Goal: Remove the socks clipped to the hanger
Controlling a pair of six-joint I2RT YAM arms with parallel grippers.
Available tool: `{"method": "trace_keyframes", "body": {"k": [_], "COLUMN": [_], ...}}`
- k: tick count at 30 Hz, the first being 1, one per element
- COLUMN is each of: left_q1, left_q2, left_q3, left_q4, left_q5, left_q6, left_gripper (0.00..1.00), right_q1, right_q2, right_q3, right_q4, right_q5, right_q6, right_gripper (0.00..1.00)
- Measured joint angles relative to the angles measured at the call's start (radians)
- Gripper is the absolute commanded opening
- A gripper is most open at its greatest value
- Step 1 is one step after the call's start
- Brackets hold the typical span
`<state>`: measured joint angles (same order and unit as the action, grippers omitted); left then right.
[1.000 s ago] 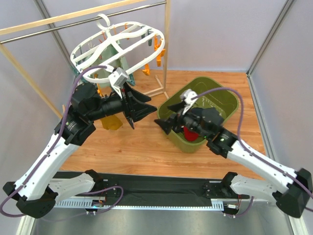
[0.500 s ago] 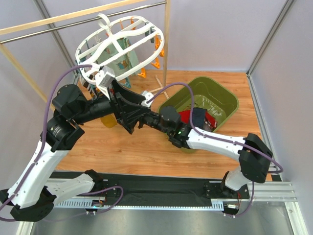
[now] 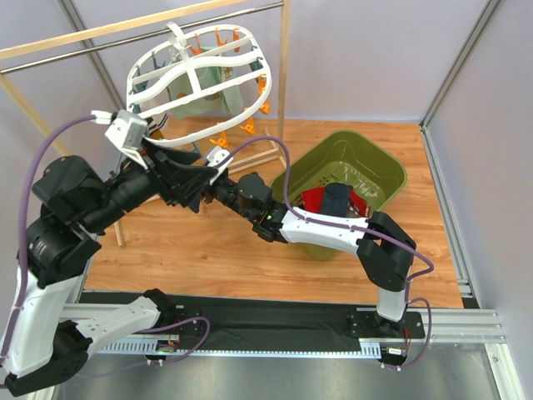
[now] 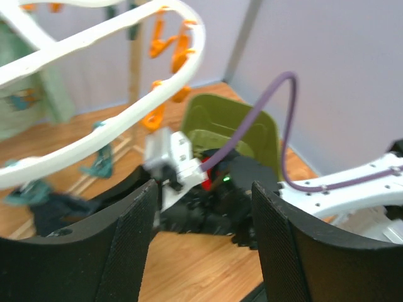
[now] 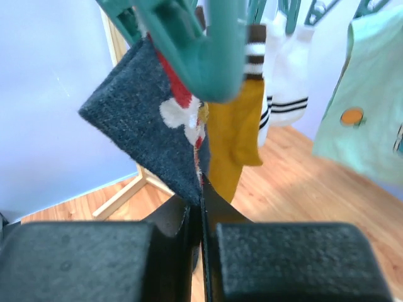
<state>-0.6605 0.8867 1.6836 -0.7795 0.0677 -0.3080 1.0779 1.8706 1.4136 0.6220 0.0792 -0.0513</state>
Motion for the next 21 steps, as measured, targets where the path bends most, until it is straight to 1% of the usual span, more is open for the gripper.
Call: {"method": "trace_keyframes", "body": {"k": [6, 9, 11, 14, 17, 21], "left_q1": [0.0, 0.0, 0.0, 0.0, 0.0, 0.0], "left_q2": [-0.076, -0.083, -0.08, -0.087, -0.122, -0.176], "left_q3": [0.0, 0.0, -0.001, -0.021, -0.079, -0.158], "left_q4": [-0.121, -0.168, -0.198, -0.228, -0.243, -0.239], "left_q5": [-0.232, -0.32, -0.365, -0.406, -0.419, -0.373], "left_q6": [0.0, 0.001, 0.0, -0.009, -0.025, -0.042], "left_gripper": [0.7, 0.7, 0.7, 0.7, 0.7, 0.7], "right_q1": [0.002, 0.005, 0.006, 0.008, 0.008, 0.007], "right_q2": [-0.001, -0.036, -0.089, -0.206, -0.336, -0.485], "right_q3": [0.008, -0.038, -0.099, -0.21, -0.31, -0.347], "right_q4": [0.002, -0.007, -0.014, -0.021, -0.039, -0.058], "right_q5": [-0.036, -0.084, -0.122, -0.163, -0.193, -0.204], "right_q6": [0.006, 0.031, 0.054, 0.074, 0.08, 0.076], "right_gripper": [0.0, 0.0, 0.0, 0.0, 0.0, 0.0]}}
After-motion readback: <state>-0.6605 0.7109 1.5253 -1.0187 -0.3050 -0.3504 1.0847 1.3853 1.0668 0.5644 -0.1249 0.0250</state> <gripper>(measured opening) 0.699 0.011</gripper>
